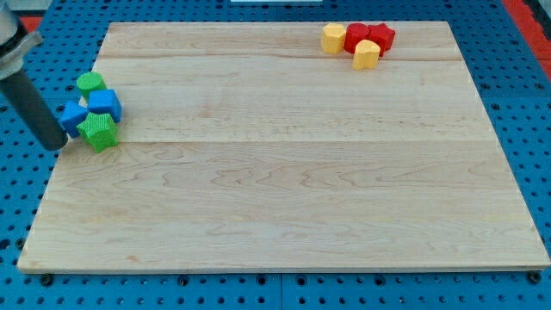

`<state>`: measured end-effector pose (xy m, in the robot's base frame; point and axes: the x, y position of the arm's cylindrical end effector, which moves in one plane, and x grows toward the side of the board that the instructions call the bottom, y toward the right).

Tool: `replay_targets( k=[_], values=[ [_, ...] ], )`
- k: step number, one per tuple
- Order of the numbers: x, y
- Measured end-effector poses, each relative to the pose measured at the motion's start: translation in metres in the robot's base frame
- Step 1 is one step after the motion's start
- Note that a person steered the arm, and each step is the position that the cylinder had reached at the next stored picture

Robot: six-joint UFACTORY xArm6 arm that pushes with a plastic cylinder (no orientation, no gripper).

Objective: Push the blue triangle slightly upwards

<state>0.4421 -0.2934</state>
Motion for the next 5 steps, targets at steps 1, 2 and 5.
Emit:
replay_targets(
  k=[1, 2, 5],
  values=[
    [0.000, 0.005],
    [0.000, 0.008],
    [-0.019, 0.003]
  ],
)
